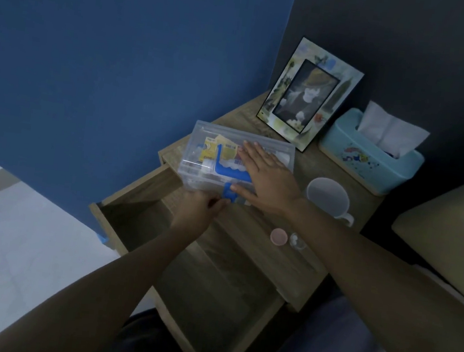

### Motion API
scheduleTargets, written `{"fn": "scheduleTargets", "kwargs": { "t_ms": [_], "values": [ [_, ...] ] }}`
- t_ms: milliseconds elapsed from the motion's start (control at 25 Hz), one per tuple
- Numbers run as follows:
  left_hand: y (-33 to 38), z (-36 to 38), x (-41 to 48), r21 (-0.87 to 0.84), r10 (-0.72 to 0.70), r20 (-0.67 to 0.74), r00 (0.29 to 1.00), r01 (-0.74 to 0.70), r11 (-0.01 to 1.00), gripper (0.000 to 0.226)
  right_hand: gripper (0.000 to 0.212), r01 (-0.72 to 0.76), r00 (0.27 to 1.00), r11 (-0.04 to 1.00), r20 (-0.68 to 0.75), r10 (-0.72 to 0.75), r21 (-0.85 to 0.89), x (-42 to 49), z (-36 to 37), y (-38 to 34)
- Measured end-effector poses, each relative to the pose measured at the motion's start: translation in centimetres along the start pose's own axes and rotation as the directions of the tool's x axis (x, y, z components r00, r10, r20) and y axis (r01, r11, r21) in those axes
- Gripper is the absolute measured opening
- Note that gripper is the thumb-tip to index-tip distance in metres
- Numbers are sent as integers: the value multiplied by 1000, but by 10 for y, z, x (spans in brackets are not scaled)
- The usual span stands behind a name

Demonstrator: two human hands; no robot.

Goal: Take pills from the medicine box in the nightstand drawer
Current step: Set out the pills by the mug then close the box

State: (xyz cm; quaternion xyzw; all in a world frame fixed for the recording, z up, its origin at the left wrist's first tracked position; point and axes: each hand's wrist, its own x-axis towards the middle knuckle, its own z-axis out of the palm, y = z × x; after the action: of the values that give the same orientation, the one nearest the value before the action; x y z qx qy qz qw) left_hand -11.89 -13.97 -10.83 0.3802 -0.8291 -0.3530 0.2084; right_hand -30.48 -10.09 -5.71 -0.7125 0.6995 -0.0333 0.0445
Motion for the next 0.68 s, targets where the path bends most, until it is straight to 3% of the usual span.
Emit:
{"fn": "scheduleTargets", "kwargs": {
  "t_ms": [160,440,680],
  "values": [
    [-1,5,3,118,49,-92,995,-38,992,24,80,-2,1000,1000,-7,2,-17,1,0,-1],
    [3,1,0,270,47,-65,997,-28,962,25,80,0,1000,1000,-24,-1,-19,1,2,-1],
    [15,-38,-8,275,202,-307,930,-116,954,24,80,0,999,1000,-34,0,-1,-1,1,0]
  ]
}}
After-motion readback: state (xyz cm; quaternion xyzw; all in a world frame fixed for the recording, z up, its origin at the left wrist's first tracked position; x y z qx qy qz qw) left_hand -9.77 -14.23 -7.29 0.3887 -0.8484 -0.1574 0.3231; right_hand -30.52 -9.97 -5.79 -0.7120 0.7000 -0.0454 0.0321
